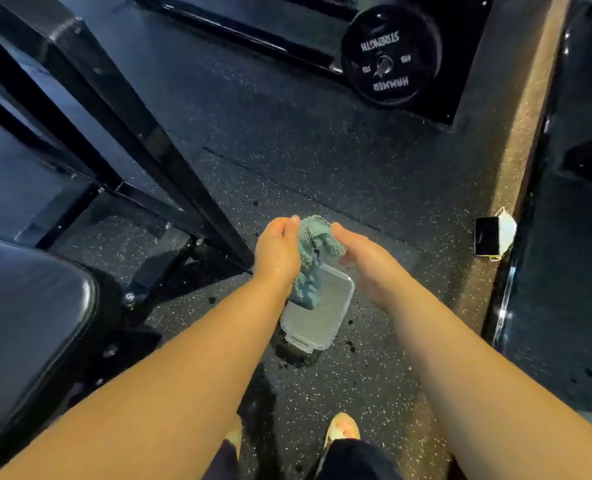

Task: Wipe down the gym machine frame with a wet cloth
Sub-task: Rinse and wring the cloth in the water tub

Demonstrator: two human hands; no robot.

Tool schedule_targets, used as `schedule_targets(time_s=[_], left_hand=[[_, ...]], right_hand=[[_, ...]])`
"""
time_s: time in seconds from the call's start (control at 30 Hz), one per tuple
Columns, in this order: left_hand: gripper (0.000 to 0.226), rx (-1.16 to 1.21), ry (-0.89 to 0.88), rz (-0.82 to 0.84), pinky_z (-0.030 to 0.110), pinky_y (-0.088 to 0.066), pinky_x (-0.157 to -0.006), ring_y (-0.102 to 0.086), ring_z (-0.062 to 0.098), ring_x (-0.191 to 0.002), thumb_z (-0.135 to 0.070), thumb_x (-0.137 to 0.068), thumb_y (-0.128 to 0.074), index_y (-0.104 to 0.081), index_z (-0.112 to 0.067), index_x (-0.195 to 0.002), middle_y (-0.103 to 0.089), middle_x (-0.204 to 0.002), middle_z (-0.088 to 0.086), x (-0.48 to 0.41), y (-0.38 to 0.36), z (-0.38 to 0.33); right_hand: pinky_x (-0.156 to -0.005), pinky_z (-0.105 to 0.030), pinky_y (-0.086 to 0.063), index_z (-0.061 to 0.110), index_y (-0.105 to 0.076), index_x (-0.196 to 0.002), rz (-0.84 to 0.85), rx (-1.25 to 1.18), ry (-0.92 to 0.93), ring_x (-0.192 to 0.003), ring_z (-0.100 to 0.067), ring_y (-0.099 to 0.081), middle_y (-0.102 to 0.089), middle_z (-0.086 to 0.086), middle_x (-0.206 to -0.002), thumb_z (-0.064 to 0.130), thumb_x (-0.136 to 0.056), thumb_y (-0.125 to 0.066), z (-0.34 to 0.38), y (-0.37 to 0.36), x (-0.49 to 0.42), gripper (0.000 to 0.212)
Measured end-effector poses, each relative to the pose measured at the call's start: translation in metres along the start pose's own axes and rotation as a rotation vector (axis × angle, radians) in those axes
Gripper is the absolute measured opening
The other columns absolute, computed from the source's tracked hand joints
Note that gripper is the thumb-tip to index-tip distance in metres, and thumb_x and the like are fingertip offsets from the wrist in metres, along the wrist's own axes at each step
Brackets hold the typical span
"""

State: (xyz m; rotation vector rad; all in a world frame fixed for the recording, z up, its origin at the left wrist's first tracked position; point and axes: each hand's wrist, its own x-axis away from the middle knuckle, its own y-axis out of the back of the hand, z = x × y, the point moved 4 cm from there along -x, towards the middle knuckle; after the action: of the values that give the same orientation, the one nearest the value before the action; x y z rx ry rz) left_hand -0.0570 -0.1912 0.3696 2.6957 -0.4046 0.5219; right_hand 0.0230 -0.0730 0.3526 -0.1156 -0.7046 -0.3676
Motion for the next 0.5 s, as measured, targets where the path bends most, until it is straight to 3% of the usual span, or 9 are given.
schedule_targets(time_s=[0.1, 0.2, 0.23, 0.27, 0.3, 0.4, 0.43, 0.5], left_hand=[[0.022, 0.003, -0.018, -0.012, 0.024, -0.038, -0.065, -0.047, 0.012, -0.077, -0.034, -0.102, -0.034, -0.048, -0.019, -0.097, -0.049, -0.081, -0.007, 0.026, 0.040, -0.067], [0.026, -0.001, -0.068, -0.094, 0.030, -0.036, -0.067, -0.043, 0.013, -0.078, -0.035, -0.103, -0.030, -0.047, -0.016, -0.099, -0.046, -0.081, -0.006, 0.045, 0.084, -0.123], [0.026, -0.022, -0.082, -0.132, 0.031, -0.034, -0.066, -0.041, 0.013, -0.077, -0.034, -0.103, -0.029, -0.045, -0.015, -0.098, -0.043, -0.079, -0.007, 0.053, 0.104, -0.140], [0.026, -0.064, -0.094, -0.153, 0.031, -0.031, -0.068, -0.038, 0.012, -0.076, -0.034, -0.103, -0.028, -0.043, -0.014, -0.097, -0.040, -0.077, -0.008, 0.060, 0.119, -0.155], [0.027, -0.106, -0.086, -0.153, 0.031, -0.029, -0.069, -0.037, 0.012, -0.073, -0.036, -0.103, -0.027, -0.042, -0.015, -0.096, -0.038, -0.076, -0.008, 0.064, 0.134, -0.165], [0.040, -0.179, -0.005, -0.013, 0.033, -0.031, -0.061, -0.038, 0.012, -0.060, -0.056, -0.095, -0.039, -0.039, -0.019, -0.079, -0.037, -0.069, -0.004, 0.076, 0.178, -0.185], [0.043, -0.161, 0.028, 0.072, 0.032, -0.038, -0.063, -0.046, 0.012, -0.065, -0.063, -0.086, -0.049, -0.043, -0.022, -0.078, -0.045, -0.074, -0.004, 0.079, 0.190, -0.188], [0.060, -0.173, 0.087, 0.202, 0.035, -0.047, -0.087, -0.058, 0.016, -0.099, -0.064, -0.067, -0.071, -0.052, -0.028, -0.111, -0.055, -0.112, -0.005, 0.084, 0.216, -0.192]], right_hand=[[-0.088, -0.030, -0.039, 0.034, -0.060, -0.097, 0.196, 0.029, 0.051, -0.098, -0.003, -0.058, -0.063, 0.022, -0.097, 0.038, -0.089, -0.058, 0.058, -0.026, 0.050, 0.009], [-0.096, -0.045, -0.040, 0.030, -0.059, -0.109, 0.252, 0.041, 0.050, -0.109, -0.026, -0.057, -0.063, 0.008, -0.115, 0.034, -0.082, -0.069, 0.099, -0.045, 0.081, 0.029], [-0.104, -0.061, -0.030, 0.028, -0.062, -0.106, 0.246, 0.088, 0.077, -0.125, -0.044, -0.042, -0.065, 0.005, -0.114, 0.031, -0.081, -0.072, 0.117, -0.053, 0.092, 0.027], [-0.080, -0.029, -0.024, 0.027, -0.066, -0.098, 0.240, 0.123, 0.132, -0.096, -0.009, -0.036, -0.068, 0.005, -0.105, 0.029, -0.082, -0.072, 0.133, -0.059, 0.101, 0.018], [-0.078, -0.035, -0.040, 0.025, -0.066, -0.090, 0.216, 0.166, 0.186, -0.090, -0.018, -0.057, -0.068, 0.006, -0.095, 0.028, -0.084, -0.071, 0.148, -0.065, 0.109, 0.008], [-0.070, -0.033, -0.036, 0.022, -0.054, -0.078, 0.140, 0.197, 0.322, -0.077, -0.016, -0.050, -0.057, 0.003, -0.082, 0.034, -0.088, -0.062, 0.197, -0.090, 0.129, 0.017], [-0.069, -0.033, -0.035, 0.020, -0.051, -0.078, 0.125, 0.197, 0.358, -0.075, -0.018, -0.047, -0.053, -0.001, -0.082, 0.035, -0.088, -0.058, 0.211, -0.098, 0.134, 0.020], [-0.067, -0.032, -0.035, 0.021, -0.049, -0.081, 0.094, 0.233, 0.432, -0.072, -0.019, -0.046, -0.052, -0.007, -0.086, 0.032, -0.089, -0.058, 0.237, -0.112, 0.139, 0.017]])
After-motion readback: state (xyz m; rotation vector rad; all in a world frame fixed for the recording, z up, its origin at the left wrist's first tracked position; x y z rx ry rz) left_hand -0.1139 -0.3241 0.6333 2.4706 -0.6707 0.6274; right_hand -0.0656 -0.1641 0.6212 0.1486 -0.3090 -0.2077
